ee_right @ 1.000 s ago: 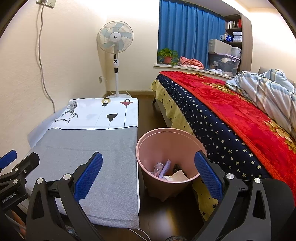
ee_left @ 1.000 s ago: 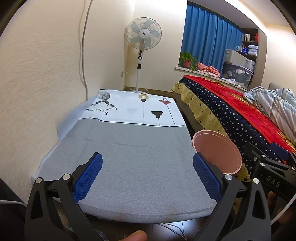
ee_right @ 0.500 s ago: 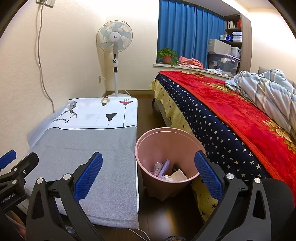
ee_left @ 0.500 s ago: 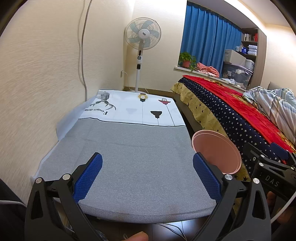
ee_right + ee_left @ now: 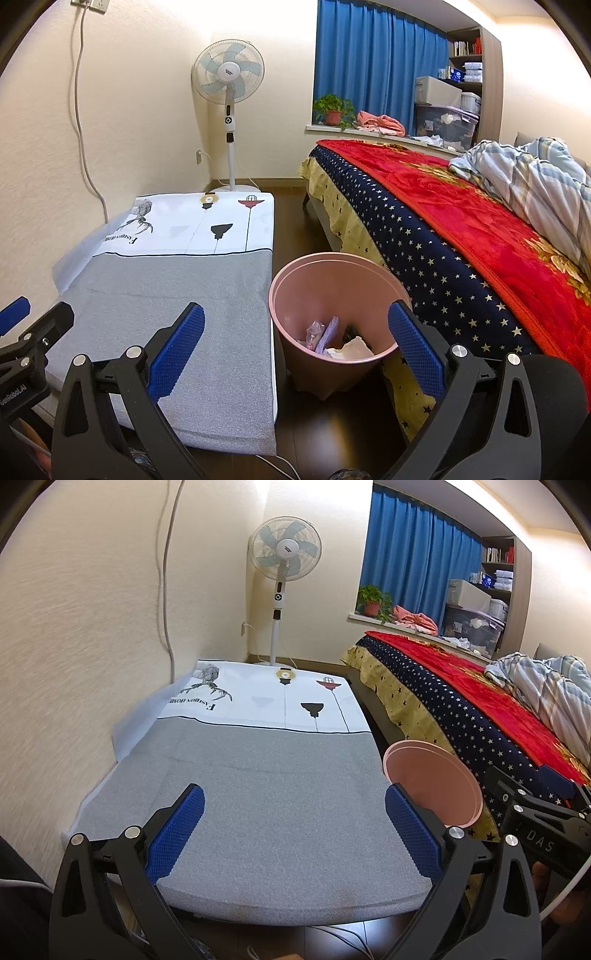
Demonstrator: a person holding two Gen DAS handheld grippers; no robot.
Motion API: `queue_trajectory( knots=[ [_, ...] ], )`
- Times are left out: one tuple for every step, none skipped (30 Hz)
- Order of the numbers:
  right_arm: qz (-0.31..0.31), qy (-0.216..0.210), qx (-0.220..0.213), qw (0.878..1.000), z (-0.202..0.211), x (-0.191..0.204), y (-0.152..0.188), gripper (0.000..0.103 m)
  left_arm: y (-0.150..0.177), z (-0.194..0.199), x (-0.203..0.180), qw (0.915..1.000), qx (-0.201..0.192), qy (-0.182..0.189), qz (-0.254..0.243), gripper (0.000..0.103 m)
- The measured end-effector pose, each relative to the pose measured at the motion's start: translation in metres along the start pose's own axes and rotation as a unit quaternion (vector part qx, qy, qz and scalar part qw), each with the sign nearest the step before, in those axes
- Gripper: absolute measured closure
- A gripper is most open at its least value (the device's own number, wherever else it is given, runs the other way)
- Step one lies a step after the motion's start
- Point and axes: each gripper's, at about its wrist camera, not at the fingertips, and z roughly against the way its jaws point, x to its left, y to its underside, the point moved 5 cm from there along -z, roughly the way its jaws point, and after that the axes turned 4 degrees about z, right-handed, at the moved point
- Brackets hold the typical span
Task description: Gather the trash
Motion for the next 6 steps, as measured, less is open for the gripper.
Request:
queue_trajectory(
  knots=[
    [0.0, 0.0, 0.0, 1.0, -0.0003, 0.0008, -0.0003, 0.005, -0.0007, -0.0007, 0.0012, 1.0, 0.0, -0.001, 0.001, 0.008],
    [0.0, 0.0, 0.0, 1.0, -0.0007, 0.0005, 0.0005, 0.005, -0.0009, -0.0012, 0.0018, 1.0, 0.001, -0.002, 0.002, 0.008],
    [0.0, 0.0, 0.001, 1.0, -0.0011, 0.0002, 0.0013, 0.005, -0.001, -0.0017, 0.0025, 1.0, 0.001, -0.002, 0.004, 0.008],
    [0.001, 0.0, 0.002, 1.0, -0.0013, 0.0, 0.0022, 0.005, -0.0011, -0.002, 0.0029, 1.0, 0.002, -0.002, 0.004, 0.008],
    [0.001, 0.0, 0.003, 1.0, -0.0021, -0.0002, 0.003, 0.005, -0.0013, -0.0023, 0.003, 1.0, 0.002, -0.002, 0.005, 0.008],
    [0.001, 0.0, 0.003, 1.0, -0.0026, 0.0, 0.0034, 0.005, -0.0017, -0.0025, 0.003, 1.0, 0.002, -0.002, 0.005, 0.008]
  ],
)
